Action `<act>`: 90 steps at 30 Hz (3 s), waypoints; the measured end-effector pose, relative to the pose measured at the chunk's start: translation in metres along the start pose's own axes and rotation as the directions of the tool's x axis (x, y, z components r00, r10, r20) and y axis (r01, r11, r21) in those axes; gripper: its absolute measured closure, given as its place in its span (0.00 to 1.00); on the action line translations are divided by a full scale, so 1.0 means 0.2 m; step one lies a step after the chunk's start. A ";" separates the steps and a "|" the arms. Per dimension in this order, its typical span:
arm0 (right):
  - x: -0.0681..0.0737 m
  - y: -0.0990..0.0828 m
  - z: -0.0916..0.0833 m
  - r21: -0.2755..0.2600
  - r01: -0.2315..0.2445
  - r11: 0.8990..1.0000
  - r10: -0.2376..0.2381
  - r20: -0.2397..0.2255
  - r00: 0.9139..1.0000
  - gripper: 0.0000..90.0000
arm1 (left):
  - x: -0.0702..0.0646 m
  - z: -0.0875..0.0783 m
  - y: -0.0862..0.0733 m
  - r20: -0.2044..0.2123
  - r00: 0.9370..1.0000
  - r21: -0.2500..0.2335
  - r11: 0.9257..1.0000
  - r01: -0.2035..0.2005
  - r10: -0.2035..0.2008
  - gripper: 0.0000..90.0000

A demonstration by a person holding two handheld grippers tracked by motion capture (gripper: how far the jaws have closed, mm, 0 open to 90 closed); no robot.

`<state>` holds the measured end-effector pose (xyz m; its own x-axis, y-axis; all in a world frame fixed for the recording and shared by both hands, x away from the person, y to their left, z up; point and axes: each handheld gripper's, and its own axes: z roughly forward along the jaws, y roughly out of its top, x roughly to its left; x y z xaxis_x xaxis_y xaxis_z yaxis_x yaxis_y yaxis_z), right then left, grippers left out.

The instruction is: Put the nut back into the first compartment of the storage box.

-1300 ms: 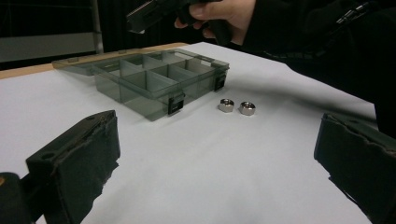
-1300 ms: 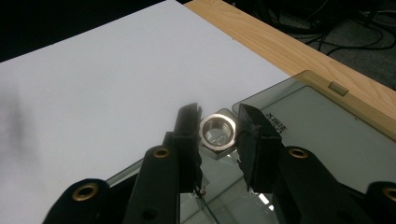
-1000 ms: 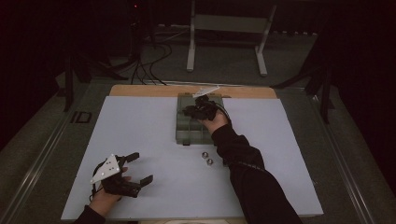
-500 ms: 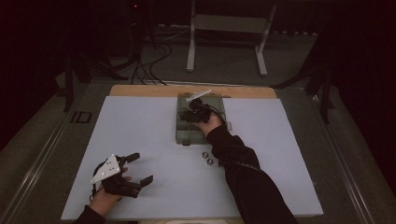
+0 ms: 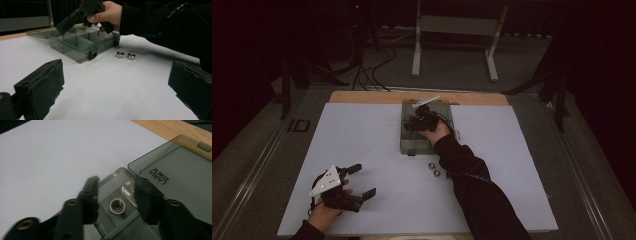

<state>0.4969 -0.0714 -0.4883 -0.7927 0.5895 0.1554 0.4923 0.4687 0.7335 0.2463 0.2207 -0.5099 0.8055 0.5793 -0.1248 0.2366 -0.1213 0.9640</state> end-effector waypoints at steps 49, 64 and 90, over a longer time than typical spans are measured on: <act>0.20 -0.36 -0.75 -0.168 0.026 0.985 -0.038 -0.067 0.997 0.16 | 0.00 0.01 0.00 -0.003 1.000 0.010 1.000 -0.006 0.006 0.01; 0.32 -0.68 -0.67 -0.076 0.104 0.992 -0.109 -0.067 0.992 0.44 | -0.01 0.01 0.01 -0.005 1.000 0.009 1.000 -0.012 0.012 0.01; 0.34 -0.79 -0.51 0.045 0.174 0.984 -0.174 -0.008 0.985 0.74 | -0.01 0.01 0.01 -0.004 1.000 0.011 1.000 -0.012 0.012 0.01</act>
<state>0.3292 -0.1713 -0.5261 -0.8691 0.4937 0.0302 0.3621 0.5933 0.7190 0.2461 0.2172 -0.5087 0.8058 0.5814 -0.1125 0.2332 -0.1369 0.9627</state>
